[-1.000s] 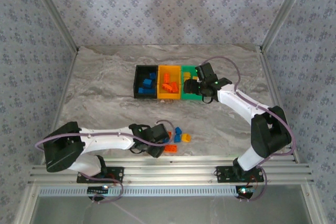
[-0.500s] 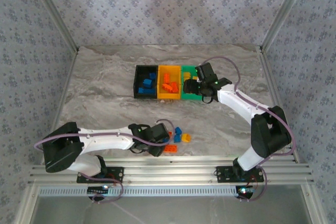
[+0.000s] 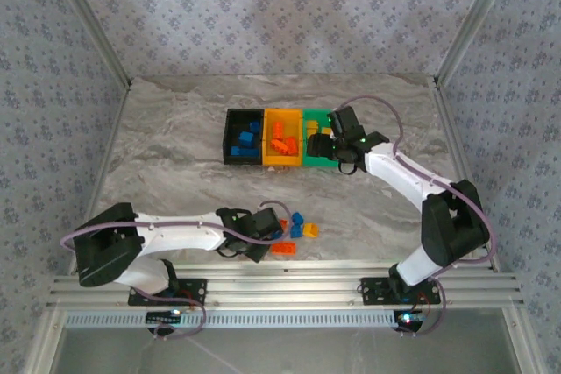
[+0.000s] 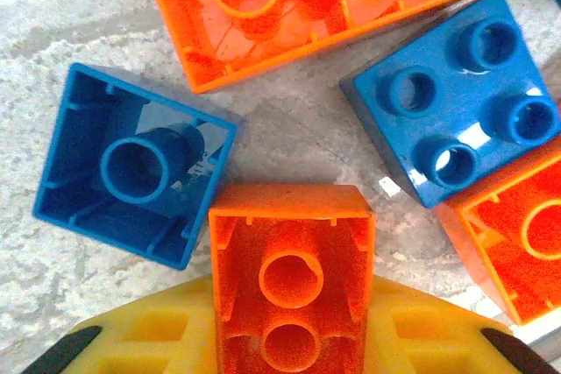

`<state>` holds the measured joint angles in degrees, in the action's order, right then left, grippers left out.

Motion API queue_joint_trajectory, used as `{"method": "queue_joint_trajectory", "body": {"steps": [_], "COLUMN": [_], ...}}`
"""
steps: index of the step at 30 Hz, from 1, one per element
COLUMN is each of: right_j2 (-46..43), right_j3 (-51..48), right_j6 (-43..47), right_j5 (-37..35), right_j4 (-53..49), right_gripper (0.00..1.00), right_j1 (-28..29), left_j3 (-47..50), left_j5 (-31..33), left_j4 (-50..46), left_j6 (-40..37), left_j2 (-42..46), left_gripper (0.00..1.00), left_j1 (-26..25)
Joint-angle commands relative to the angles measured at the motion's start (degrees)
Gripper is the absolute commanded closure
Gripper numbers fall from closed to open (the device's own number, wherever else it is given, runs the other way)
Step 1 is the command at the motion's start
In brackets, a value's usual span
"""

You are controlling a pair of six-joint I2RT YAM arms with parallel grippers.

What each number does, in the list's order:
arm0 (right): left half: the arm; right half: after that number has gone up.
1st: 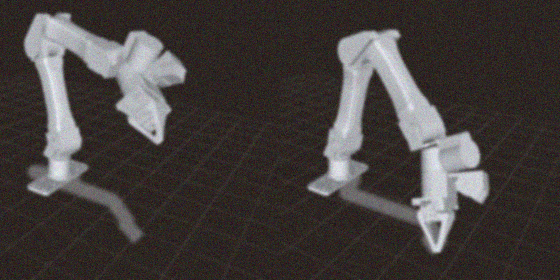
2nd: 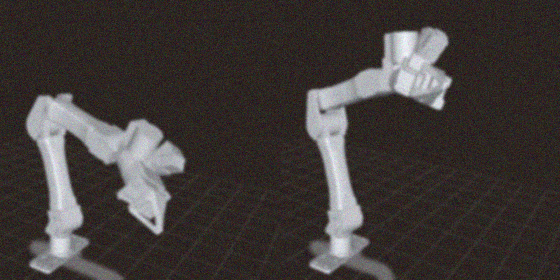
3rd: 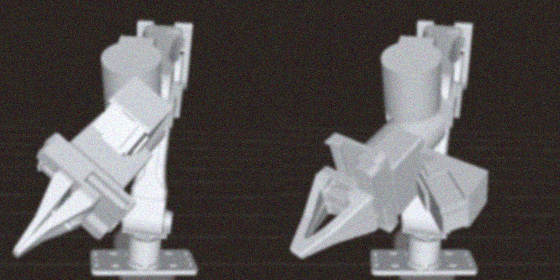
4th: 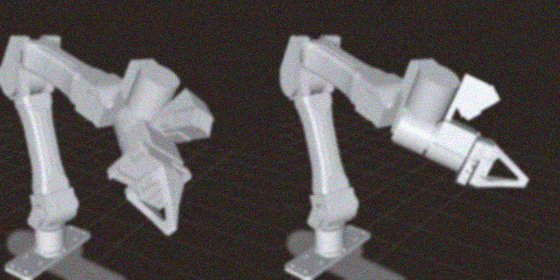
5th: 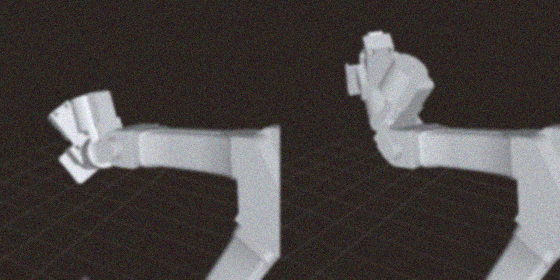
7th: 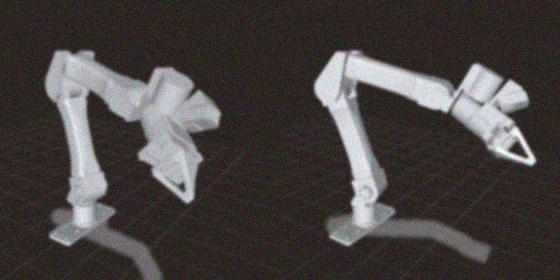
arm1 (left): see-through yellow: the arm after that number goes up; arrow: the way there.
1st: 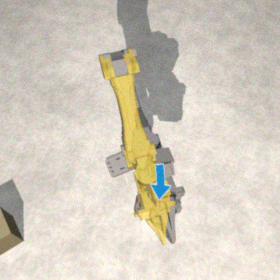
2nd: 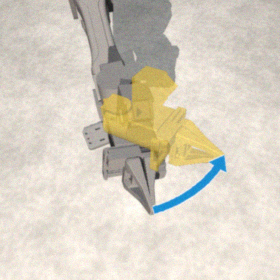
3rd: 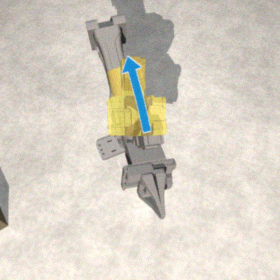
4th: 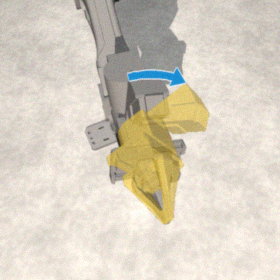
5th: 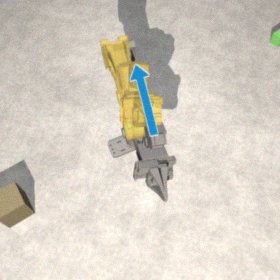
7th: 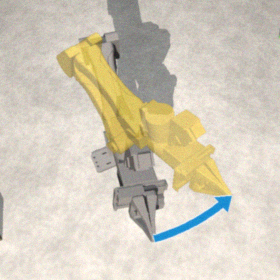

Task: Sort the legos into containers by color

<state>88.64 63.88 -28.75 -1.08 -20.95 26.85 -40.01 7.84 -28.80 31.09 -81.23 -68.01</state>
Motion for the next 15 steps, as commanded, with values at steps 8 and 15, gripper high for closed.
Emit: {"method": "queue_joint_trajectory", "body": {"steps": [8, 15], "right_j2": [-4.59, -5.92], "right_j3": [-3.61, -5.51], "right_j6": [-1.74, -2.36], "right_j5": [-1.29, -1.46], "right_j4": [0.39, -0.33], "right_gripper": [0.22, 0.22], "right_j1": [-1.20, -1.68], "left_j3": [-13.73, -27.77], "left_j5": [3.17, 0.34], "left_j4": [0.63, 10.01], "left_j6": [-6.57, -8.94], "left_j2": [7.64, -5.94], "left_gripper": [0.70, 0.71], "left_j1": [10.77, 20.95]}}
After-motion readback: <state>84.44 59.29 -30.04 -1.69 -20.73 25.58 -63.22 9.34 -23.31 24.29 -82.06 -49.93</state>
